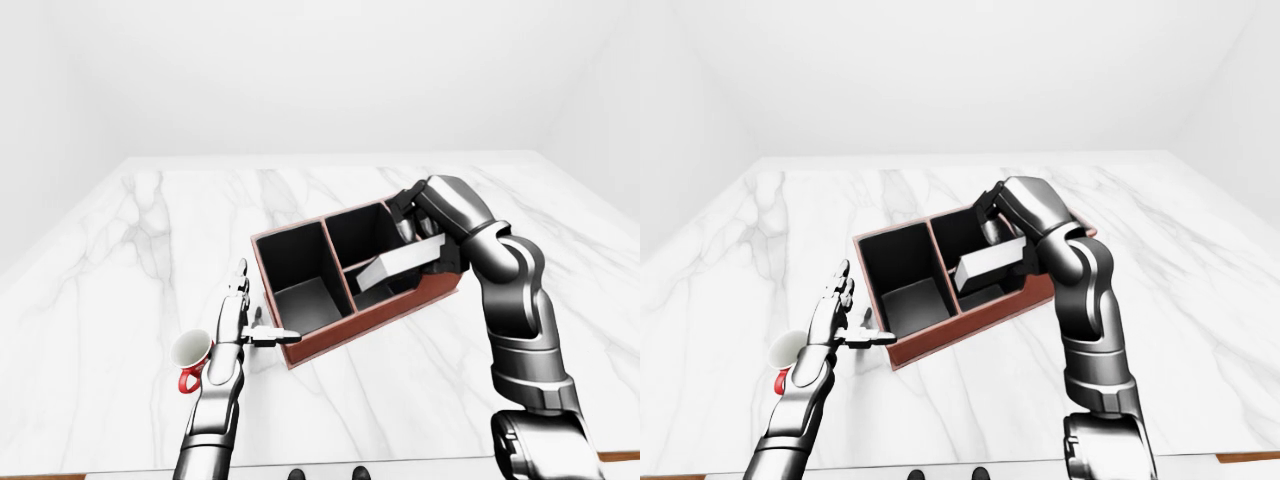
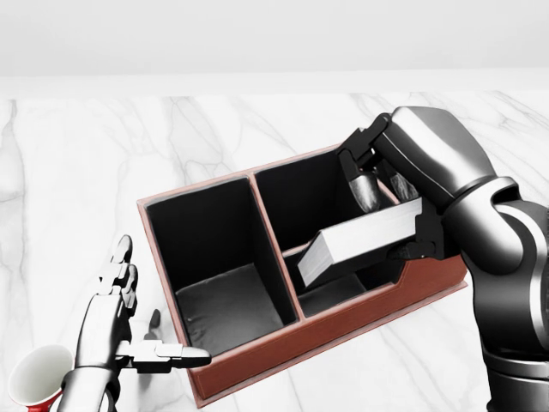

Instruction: Pick up the book and place it in the back compartment of the caddy.

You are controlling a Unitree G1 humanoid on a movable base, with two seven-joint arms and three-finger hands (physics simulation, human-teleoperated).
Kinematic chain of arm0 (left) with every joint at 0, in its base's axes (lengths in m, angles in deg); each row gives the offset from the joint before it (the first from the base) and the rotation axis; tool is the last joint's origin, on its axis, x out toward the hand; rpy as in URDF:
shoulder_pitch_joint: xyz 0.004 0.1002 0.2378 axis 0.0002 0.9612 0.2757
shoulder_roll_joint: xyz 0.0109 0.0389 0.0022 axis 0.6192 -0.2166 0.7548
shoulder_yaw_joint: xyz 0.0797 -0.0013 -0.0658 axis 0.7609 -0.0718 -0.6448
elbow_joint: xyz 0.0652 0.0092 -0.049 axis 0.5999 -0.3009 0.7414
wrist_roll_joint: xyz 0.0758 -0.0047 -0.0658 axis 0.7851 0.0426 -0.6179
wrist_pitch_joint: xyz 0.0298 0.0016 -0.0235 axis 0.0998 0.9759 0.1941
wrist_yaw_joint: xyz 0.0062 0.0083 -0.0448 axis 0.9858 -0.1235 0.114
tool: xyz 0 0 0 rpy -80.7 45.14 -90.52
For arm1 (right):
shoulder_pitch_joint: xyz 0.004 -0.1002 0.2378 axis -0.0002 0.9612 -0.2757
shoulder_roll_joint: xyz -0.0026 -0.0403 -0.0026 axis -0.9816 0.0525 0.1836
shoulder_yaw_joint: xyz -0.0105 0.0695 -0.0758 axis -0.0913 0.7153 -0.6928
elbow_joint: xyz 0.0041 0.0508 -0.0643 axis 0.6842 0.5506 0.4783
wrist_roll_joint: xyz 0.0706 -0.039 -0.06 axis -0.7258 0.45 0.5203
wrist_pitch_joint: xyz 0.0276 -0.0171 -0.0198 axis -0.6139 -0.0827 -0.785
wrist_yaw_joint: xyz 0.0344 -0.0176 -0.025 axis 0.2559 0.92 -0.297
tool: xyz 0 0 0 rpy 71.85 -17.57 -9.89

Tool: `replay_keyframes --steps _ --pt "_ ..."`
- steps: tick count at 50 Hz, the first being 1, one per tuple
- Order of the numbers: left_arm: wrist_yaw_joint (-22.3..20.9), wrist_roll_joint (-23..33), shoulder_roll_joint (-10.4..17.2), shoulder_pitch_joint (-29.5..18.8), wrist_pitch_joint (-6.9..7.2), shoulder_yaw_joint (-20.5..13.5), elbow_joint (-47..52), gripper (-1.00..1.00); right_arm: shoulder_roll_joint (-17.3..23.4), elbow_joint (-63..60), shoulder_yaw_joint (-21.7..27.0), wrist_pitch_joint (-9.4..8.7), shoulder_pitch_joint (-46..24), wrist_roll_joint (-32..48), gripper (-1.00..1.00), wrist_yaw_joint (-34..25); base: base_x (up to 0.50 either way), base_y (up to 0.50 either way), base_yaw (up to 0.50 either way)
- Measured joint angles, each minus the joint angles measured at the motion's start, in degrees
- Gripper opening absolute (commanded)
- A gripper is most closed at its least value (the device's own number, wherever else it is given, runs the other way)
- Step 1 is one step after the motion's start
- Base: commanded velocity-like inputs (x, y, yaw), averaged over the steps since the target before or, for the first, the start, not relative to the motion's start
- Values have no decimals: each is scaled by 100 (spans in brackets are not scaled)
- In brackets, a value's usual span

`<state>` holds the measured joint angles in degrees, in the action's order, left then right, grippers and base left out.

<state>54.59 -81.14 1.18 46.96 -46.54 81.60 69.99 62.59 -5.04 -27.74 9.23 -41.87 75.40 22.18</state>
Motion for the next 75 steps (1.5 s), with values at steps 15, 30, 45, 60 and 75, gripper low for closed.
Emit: replay_keyframes --steps 15,30,45,60,75 --pt "-6 -7 4 -4 3 -6 2 100 -100 350 -120 0 -76 231 -100 368 0 0 0" --pt "-9 -10 3 0 7 -6 13 100 -175 703 -214 0 -115 433 -100 677 0 0 0" --pt "-13 -11 2 9 5 -5 17 100 -199 975 -244 0 -117 526 -100 956 0 0 0" --pt "-13 -12 3 7 13 -9 25 100 -199 1307 -281 0 -146 659 -100 1276 0 0 0" --pt "-10 -7 3 4 4 -6 11 100 -247 1403 -336 0 -126 788 -100 1417 0 0 0"
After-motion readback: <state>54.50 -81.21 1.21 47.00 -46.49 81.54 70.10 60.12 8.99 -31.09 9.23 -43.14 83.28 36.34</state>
